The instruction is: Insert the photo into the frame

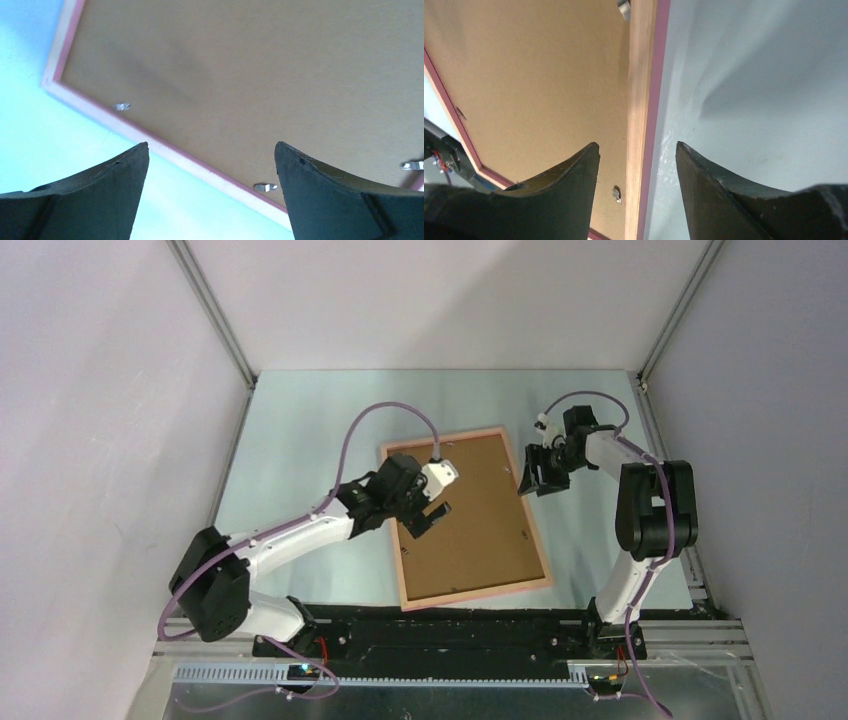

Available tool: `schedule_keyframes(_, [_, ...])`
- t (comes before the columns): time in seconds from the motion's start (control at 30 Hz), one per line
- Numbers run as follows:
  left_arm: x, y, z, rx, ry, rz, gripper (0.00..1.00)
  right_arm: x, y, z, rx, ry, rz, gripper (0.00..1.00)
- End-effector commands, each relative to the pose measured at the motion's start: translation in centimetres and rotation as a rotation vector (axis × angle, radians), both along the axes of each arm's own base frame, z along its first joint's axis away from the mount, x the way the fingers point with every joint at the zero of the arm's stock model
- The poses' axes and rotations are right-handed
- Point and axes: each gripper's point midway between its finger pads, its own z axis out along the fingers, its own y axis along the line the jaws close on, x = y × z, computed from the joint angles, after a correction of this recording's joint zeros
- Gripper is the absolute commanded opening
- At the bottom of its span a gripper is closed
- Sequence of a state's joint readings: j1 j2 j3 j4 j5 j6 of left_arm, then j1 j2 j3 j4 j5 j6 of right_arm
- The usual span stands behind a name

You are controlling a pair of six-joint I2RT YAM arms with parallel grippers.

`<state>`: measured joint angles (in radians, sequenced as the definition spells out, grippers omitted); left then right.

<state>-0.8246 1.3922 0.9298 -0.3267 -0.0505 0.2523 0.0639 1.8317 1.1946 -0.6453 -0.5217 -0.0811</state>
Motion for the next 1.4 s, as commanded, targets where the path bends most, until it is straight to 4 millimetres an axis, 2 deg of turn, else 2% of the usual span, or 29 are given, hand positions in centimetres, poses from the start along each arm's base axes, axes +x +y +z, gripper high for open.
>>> schedule_keyframes(0.0, [1.7,3.7,0.4,-0.013,0.012,0.167,1.00,3.5,-0.2,1.8,-0.072,-0.094,-0.013,0.63])
schedule_keyframes(0.17, [3.6,7.3,-1.5,0.007,0.094,0.328,1.00,5.6,0.1,1.6,-0.097,-0.100,-0.015,0.63])
schedule_keyframes(0.4, [5.1,9.5,-5.1,0.046,0.243,0.447,0.99,7.2,1.4,1.2,-0.124,-0.111,0.026,0.63])
schedule_keyframes(0.6, [6.0,9.1,-7.0,0.038,0.329,0.460,0.95,7.3,2.2,0.7,-0.127,-0.105,0.043,0.62])
schedule_keyframes(0.9, [6.7,8.4,-8.3,-0.008,0.419,0.483,0.88,7.0,2.0,0.1,-0.124,-0.085,0.034,0.61])
schedule_keyframes(1.13, [6.4,8.0,-8.6,-0.028,0.451,0.480,0.73,7.3,1.9,0.0,-0.129,-0.090,0.033,0.59])
schedule_keyframes(1.37, [6.5,8.0,-8.2,-0.034,0.442,0.472,0.60,8.7,2.1,0.0,-0.157,-0.102,0.040,0.57])
